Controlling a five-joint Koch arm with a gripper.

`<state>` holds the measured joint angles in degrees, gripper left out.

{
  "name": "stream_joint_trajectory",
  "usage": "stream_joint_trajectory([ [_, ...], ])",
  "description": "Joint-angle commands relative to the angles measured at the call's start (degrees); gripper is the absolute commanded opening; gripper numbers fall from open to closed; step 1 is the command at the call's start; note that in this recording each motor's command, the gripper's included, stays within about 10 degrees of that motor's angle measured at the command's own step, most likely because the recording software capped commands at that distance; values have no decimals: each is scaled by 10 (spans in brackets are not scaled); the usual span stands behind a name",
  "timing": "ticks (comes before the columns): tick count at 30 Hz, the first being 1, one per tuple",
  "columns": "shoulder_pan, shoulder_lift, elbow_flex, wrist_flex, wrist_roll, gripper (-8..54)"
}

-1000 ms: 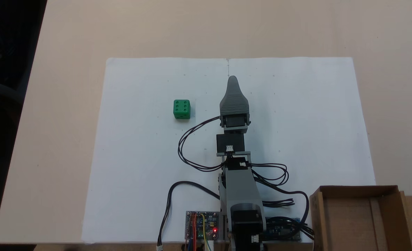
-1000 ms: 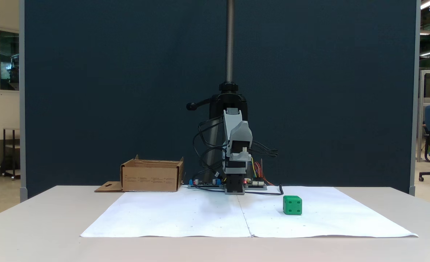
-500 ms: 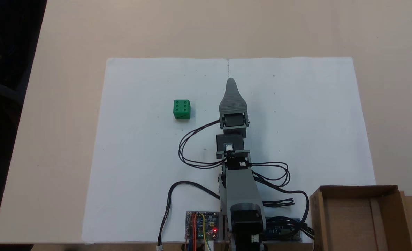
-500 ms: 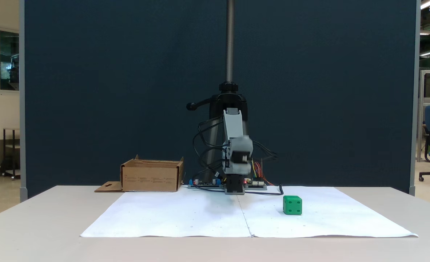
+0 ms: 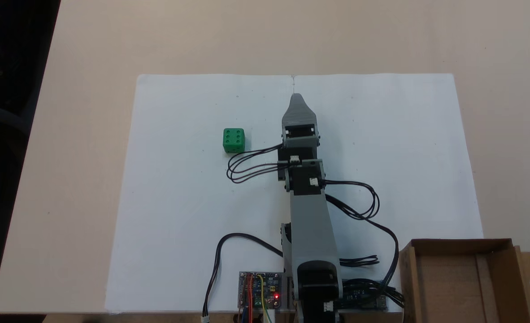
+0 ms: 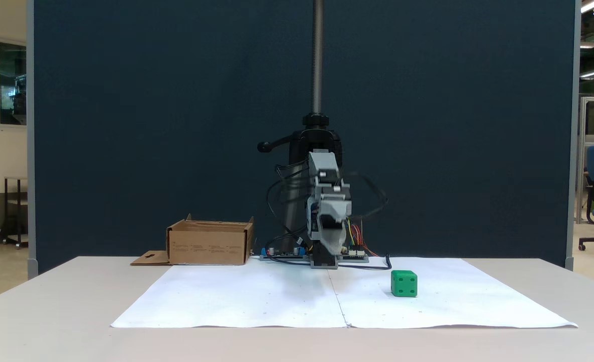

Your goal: Grasp a green dice and put it in the bin.

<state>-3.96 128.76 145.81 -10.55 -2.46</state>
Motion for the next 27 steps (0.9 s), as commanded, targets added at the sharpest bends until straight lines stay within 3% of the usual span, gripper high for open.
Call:
stream_joint_trajectory([
  [1,-16,46,-37,93,-3,396],
  [10,-55,-54,-201,379,76,397],
  [19,-132,-178,-403,642,208,444],
  [27,-203,-243,-483,815,299,444],
])
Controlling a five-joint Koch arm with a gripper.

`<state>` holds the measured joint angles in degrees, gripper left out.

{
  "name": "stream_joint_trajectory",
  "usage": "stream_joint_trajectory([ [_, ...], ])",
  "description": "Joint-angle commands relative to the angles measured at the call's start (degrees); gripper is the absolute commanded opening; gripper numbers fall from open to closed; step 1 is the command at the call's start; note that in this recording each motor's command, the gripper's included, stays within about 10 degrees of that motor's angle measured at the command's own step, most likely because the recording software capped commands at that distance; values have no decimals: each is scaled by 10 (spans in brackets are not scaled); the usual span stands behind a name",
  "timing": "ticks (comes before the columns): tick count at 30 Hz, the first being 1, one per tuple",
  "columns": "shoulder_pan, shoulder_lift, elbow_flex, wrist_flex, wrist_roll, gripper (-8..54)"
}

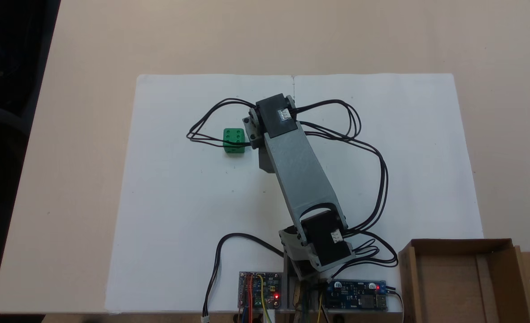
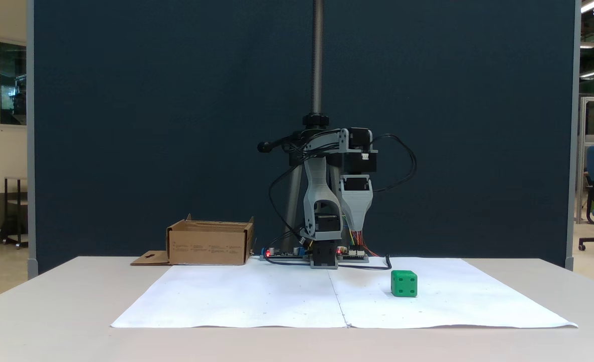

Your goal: Grasp a green dice and put it in the bin.

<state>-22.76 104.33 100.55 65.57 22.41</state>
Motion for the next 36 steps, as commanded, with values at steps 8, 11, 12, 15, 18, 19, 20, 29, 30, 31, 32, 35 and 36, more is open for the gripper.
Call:
stream_joint_trajectory([
  [8,-33,-91,-54,2,67,449],
  [11,-31,-113,-54,-25,67,450],
  [12,-29,-117,-54,-34,67,450],
  [15,-25,-127,-54,-62,75,450],
  [18,-25,-127,-62,-73,98,443],
  [19,-25,-128,-69,-73,105,443],
  [20,-25,-134,-74,-72,107,443],
  [29,-55,-162,-91,-101,132,442],
  [30,-60,-168,-91,-105,133,442],
  [31,-64,-171,-91,-112,133,442],
  [32,-67,-176,-91,-118,134,442],
  [35,-76,-185,-91,-141,136,442],
  [36,-77,-188,-91,-149,137,442],
])
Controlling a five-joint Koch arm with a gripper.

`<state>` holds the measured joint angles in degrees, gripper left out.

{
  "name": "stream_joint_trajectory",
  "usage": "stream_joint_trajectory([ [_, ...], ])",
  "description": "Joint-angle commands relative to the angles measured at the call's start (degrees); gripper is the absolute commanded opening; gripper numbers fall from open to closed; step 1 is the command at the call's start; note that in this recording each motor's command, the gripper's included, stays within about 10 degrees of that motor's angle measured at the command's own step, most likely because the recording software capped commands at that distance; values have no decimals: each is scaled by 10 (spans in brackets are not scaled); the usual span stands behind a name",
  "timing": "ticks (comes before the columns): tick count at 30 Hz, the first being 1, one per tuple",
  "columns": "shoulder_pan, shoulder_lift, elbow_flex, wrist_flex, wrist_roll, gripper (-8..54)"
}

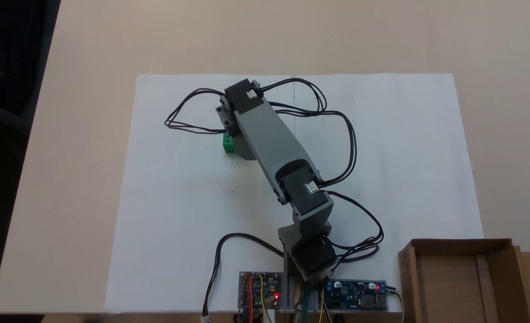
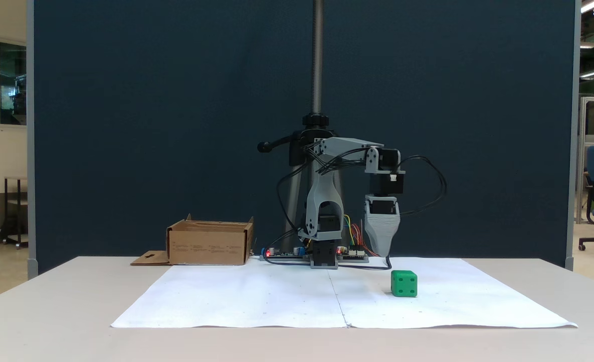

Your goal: Grasp a green dice and put it in the bin.

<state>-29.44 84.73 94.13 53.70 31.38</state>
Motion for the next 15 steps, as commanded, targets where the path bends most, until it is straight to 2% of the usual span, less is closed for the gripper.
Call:
stream_joint_trajectory([
  [1,-13,4,-27,-38,48,442],
  [15,-53,-67,-28,-98,65,442],
])
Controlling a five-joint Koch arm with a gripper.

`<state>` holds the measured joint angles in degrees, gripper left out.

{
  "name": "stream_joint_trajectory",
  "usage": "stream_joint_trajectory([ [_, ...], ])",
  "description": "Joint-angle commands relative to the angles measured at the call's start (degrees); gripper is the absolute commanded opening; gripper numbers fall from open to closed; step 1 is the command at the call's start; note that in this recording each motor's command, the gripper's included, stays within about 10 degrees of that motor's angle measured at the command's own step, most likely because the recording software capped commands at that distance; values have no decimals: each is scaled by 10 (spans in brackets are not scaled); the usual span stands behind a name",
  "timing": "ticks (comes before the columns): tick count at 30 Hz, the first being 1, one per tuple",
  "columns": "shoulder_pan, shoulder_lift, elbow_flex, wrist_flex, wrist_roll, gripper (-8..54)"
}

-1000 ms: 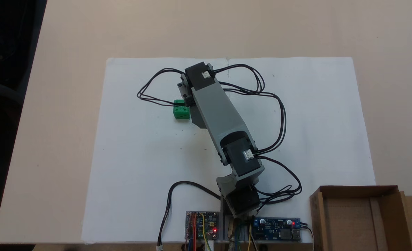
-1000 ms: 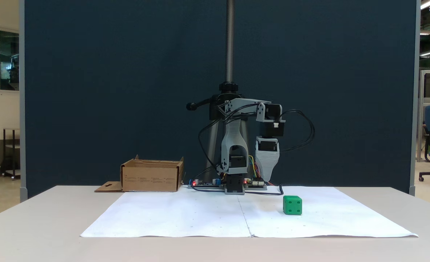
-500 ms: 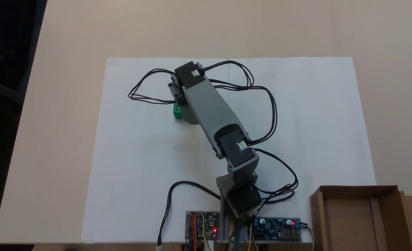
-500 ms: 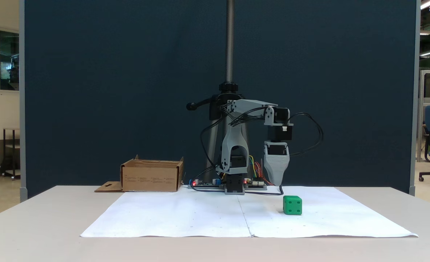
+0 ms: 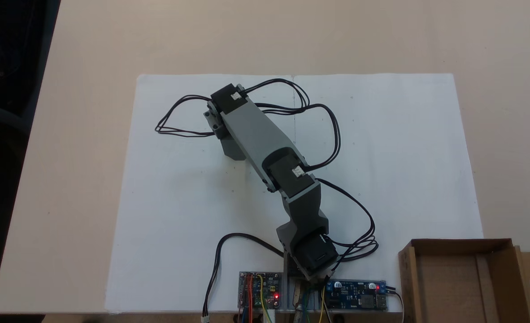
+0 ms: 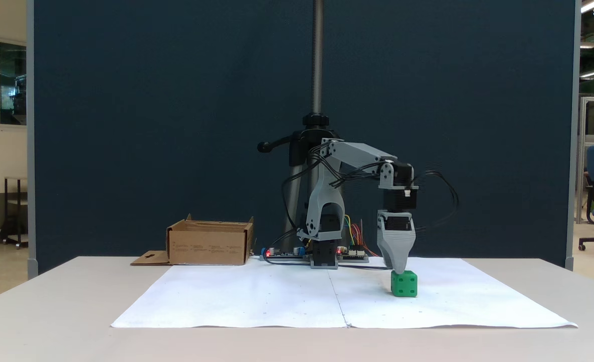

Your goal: Grasp a green dice and put it in the bin.

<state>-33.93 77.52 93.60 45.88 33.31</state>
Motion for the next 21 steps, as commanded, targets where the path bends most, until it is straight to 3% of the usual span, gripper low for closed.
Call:
stream_joint_trajectory([
  [1,-9,0,-23,-25,46,442],
  [21,-12,-44,-23,-57,83,433],
])
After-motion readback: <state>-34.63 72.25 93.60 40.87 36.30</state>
